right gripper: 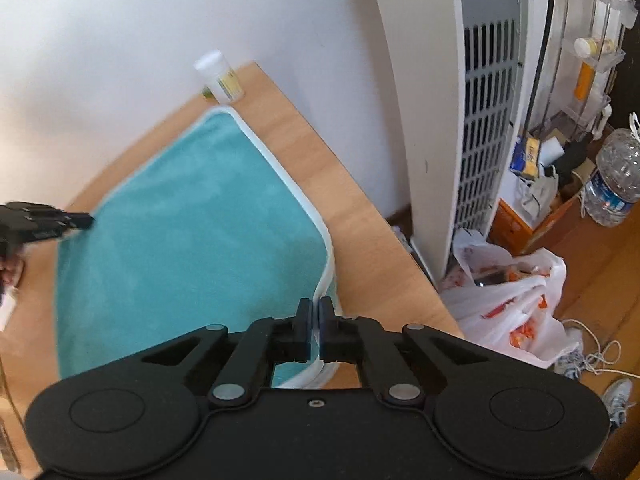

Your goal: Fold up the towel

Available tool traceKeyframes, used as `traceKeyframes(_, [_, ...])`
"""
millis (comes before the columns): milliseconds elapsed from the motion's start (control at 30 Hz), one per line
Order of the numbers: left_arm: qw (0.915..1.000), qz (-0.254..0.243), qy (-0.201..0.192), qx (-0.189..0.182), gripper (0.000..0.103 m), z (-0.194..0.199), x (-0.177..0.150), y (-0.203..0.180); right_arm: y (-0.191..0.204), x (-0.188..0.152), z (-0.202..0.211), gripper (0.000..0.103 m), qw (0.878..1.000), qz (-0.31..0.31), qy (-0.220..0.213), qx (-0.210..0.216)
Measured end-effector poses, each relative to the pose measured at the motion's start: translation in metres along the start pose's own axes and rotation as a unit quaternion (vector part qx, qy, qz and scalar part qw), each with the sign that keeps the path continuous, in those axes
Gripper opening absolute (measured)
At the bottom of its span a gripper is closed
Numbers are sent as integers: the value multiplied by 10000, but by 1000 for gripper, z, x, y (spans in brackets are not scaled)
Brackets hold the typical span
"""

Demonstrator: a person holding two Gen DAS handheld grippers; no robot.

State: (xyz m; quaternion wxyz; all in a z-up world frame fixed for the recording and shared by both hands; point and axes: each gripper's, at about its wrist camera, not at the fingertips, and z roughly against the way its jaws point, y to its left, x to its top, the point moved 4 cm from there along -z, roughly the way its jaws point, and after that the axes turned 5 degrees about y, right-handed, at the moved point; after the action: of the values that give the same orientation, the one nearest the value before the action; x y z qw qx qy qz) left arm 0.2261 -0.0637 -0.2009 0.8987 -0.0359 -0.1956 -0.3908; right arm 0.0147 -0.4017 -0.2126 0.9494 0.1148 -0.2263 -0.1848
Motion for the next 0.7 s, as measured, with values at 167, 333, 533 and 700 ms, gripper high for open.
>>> traceKeyframes(167, [9999,-95,-4,101,5,5,2,2,-2,-9,13,2,9992,-374,-22,-129])
traceKeyframes(333, [9997,-88,32,228,5,-2,1,8,-14,-19,6,2,9967,-618,21,-531])
traceKeyframes(533, [9989,-279,17,377,6,-9,8,0,-23,-9,-5,3,9948,-386,14,-943])
traceKeyframes(700, [9987,-110,6,500,12,0,8,4,-20,-12,-23,7,9905,-65,312,-1336])
